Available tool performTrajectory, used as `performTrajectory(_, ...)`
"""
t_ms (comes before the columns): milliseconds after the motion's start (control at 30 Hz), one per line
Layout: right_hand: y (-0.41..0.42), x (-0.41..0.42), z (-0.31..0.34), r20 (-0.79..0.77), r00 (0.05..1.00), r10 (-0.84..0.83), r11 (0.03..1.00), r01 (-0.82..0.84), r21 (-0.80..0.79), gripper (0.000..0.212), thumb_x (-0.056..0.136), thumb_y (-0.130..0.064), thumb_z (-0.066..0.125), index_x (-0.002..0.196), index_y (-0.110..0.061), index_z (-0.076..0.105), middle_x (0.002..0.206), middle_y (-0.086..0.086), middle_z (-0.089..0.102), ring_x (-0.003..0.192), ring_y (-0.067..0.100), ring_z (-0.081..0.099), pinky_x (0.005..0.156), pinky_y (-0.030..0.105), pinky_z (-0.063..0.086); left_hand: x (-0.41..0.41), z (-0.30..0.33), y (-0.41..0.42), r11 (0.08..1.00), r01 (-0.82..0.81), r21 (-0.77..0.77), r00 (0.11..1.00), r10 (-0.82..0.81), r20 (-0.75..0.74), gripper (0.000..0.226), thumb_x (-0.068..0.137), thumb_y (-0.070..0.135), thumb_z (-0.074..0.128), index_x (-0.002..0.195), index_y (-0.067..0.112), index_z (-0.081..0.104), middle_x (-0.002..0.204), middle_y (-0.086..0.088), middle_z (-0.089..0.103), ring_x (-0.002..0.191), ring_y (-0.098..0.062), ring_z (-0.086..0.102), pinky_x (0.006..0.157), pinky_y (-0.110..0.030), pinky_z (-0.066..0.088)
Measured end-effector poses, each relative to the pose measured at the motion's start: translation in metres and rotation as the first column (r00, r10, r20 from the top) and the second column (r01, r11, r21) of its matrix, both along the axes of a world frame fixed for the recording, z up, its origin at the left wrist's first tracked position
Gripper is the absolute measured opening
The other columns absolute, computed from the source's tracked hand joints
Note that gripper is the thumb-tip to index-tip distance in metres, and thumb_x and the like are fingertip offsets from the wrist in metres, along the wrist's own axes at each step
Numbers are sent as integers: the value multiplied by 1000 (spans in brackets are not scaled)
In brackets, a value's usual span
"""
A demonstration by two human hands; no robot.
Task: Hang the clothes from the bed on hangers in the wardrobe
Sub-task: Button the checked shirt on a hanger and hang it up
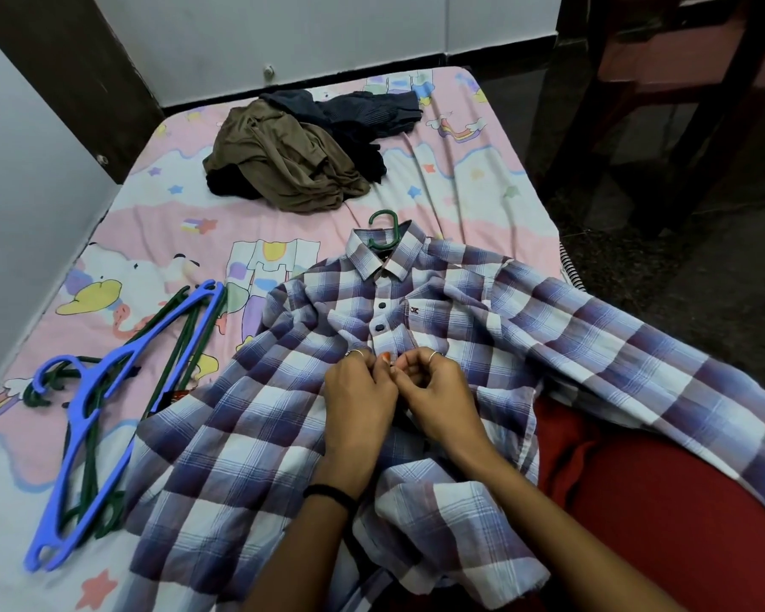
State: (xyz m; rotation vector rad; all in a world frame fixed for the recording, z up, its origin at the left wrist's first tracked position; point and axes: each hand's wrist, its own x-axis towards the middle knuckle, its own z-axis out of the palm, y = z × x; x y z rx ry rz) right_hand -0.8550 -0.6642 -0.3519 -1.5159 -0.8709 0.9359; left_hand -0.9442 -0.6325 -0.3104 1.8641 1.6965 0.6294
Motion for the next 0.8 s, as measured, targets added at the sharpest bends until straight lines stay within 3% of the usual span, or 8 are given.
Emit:
performTrajectory(233, 0, -1, 6, -101, 995, 19, 1000, -17, 27, 8, 88, -11, 64, 81, -12, 62, 72, 5, 63, 67, 13, 56, 67, 31, 49, -6, 2, 1, 1000, -4, -6, 993, 5, 120, 25, 96, 25, 53, 73, 14, 57, 78, -12, 66, 75, -24, 54, 61, -27, 28)
performTrajectory(367, -1, -1, 13, -256, 966, 38, 999, -27, 45, 7, 90, -4, 62, 83, -5, 61, 67, 5, 58, 62, 13, 53, 61, 24, 47, -10, -2, 4, 1000, 6, -6, 983, -5, 182, 26, 95, 24, 55, 72, 14, 59, 68, -8, 61, 67, -21, 49, 63, -31, 34)
performTrajectory(467, -2, 4, 18, -407, 911, 59, 998, -43, 48, 6, 90, 1, 60, 84, -2, 61, 62, 3, 58, 55, 8, 54, 54, 17, 46, -15, -9, 12, 997, 64, -40, 965, -52, 258, 26, 94, 24, 57, 72, 12, 61, 59, -1, 58, 59, -17, 49, 64, -34, 42)
performTrajectory(600, 1, 23, 29, -548, 826, 134, 989, -148, 18, 10, 88, 5, 59, 82, -3, 60, 61, 3, 61, 52, 7, 56, 53, 15, 49, -17, -4, 26, 972, 225, -61, 937, -199, 288, 27, 94, 24, 59, 70, 12, 60, 55, 4, 50, 53, -11, 42, 57, -31, 39)
performTrajectory(700, 7, 33, 39, -572, 804, 160, 985, -171, 34, 10, 89, 3, 59, 82, -4, 58, 61, 4, 60, 52, 8, 57, 53, 16, 50, -15, 10, 38, 944, 327, -47, 901, -296, 318, 24, 93, 25, 59, 72, 14, 62, 58, 3, 54, 56, -13, 48, 60, -34, 43)
performTrajectory(800, 15, 35, 50, -511, 852, 113, 992, -124, 13, 10, 91, -7, 61, 83, -7, 55, 65, 7, 58, 51, 9, 55, 51, 17, 50, -6, 27, 49, 932, 358, -49, 875, -317, 367, 24, 94, 21, 58, 72, 13, 63, 61, -1, 57, 57, -13, 50, 60, -29, 43)
